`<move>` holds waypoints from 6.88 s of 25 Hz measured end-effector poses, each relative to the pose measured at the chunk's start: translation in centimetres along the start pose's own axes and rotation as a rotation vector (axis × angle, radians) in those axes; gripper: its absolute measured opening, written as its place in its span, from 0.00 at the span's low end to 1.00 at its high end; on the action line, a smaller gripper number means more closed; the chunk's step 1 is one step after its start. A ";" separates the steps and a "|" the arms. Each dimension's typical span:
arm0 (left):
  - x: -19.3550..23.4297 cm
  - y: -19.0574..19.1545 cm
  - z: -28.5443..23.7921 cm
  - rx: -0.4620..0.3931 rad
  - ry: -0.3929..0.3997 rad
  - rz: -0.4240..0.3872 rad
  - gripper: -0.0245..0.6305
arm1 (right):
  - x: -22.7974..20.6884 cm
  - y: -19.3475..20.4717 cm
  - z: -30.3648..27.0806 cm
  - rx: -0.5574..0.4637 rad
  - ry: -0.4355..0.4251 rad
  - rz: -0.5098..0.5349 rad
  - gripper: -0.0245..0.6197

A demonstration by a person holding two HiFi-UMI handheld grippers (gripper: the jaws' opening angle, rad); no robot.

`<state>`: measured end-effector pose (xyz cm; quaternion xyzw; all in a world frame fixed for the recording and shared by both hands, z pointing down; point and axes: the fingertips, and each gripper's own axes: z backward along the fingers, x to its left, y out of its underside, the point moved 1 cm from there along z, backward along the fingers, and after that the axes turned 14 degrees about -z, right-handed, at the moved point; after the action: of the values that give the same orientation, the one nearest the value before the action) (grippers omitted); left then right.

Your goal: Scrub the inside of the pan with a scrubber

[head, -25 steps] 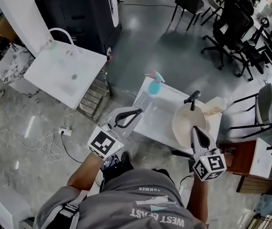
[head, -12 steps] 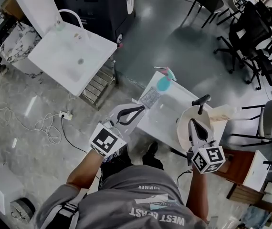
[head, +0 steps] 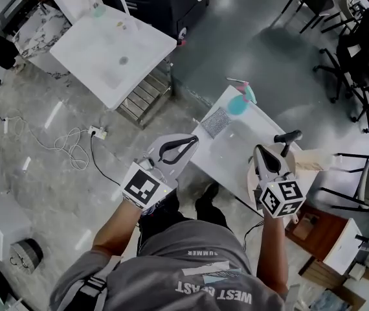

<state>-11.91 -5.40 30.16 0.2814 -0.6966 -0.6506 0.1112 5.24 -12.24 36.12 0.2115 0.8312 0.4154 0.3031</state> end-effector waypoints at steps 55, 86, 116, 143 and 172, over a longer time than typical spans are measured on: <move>-1.8 12.3 1.8 0.175 -0.069 0.152 0.04 | -2.9 19.8 -25.1 0.526 0.006 0.223 0.05; -8.0 6.3 -10.9 0.163 0.228 0.010 0.04 | -19.5 19.2 0.5 0.130 0.338 -0.304 0.05; -10.6 6.9 -16.6 0.187 0.300 0.001 0.04 | -28.4 31.5 4.0 0.558 0.423 -0.417 0.05; -9.3 7.5 -16.6 0.165 0.283 -0.007 0.04 | -20.2 31.1 -0.4 0.630 0.202 -0.318 0.05; -9.4 6.0 -15.9 0.134 0.255 -0.012 0.04 | -25.3 27.2 -4.5 0.540 0.241 -0.323 0.05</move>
<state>2.56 -13.84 40.05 0.3727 -0.7171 -0.5621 0.1759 23.35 -14.65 68.82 0.0992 0.9639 0.1490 0.1973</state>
